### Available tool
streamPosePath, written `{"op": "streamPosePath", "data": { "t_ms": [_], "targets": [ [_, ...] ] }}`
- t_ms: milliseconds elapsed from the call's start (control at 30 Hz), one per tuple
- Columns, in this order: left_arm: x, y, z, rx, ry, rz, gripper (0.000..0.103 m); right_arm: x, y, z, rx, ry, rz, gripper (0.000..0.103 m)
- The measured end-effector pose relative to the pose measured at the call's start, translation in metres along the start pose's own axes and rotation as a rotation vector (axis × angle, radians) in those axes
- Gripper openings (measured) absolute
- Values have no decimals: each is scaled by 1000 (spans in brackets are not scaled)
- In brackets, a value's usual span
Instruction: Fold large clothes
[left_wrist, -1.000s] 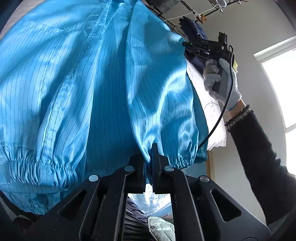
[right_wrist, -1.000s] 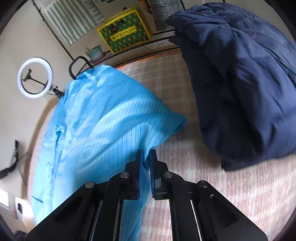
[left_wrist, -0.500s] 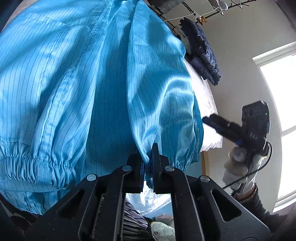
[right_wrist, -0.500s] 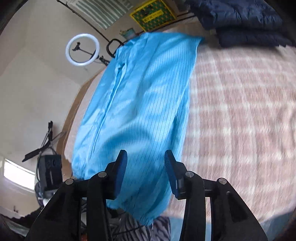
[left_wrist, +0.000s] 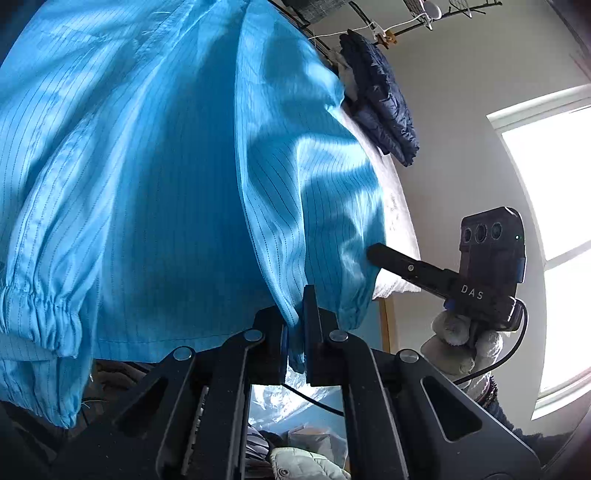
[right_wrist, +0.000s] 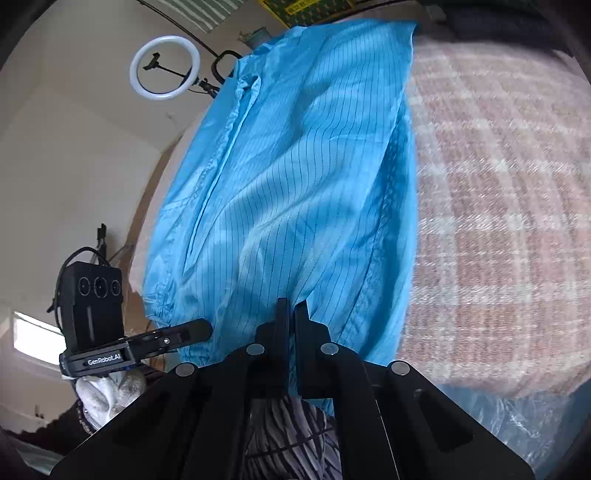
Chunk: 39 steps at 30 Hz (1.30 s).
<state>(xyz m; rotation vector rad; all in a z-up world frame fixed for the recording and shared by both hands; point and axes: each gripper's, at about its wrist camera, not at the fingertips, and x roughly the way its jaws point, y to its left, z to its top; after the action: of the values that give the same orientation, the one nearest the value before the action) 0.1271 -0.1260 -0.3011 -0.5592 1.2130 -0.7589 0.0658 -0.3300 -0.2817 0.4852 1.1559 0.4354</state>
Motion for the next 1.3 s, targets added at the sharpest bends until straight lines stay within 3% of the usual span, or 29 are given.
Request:
{"op": "streamPosePath", "data": {
  "t_ms": [100, 233, 333, 433, 567, 633, 667, 700, 767, 933, 1067, 1300],
  "targets": [
    [10, -9, -5, 57, 18, 36, 2, -13, -6, -1, 3, -11, -38, 1],
    [18, -12, -15, 120, 35, 132, 2, 7, -19, -13, 69, 28, -32, 1],
    [7, -13, -20, 159, 15, 185, 3, 19, -13, -19, 38, 39, -47, 2],
    [-13, -18, -27, 211, -20, 226, 19, 12, -5, -19, 8, 21, -48, 4],
    [-36, -32, -40, 251, -89, 215, 21, -23, -5, -22, -11, -74, -32, 5],
    [-43, -46, -50, 318, -132, 224, 22, -45, -11, -30, 0, -139, -6, 15],
    [-41, -55, -54, 362, -141, 235, 25, -54, -14, -32, 6, -171, -5, 26],
    [-36, -63, -56, 397, -142, 239, 32, -62, -14, -34, 12, -204, -9, 35],
    [-19, -83, -62, 488, -129, 244, 43, -78, -23, -41, 28, -256, -9, 38],
    [40, -118, -64, 630, -92, 277, 44, -107, -49, -50, 93, -336, -6, 38],
    [90, -134, -75, 810, -56, 387, 53, -126, -72, -54, 140, -379, -21, 38],
    [122, -133, -87, 901, -31, 550, 53, -138, -95, -58, 173, -400, -27, 38]
  ]
}}
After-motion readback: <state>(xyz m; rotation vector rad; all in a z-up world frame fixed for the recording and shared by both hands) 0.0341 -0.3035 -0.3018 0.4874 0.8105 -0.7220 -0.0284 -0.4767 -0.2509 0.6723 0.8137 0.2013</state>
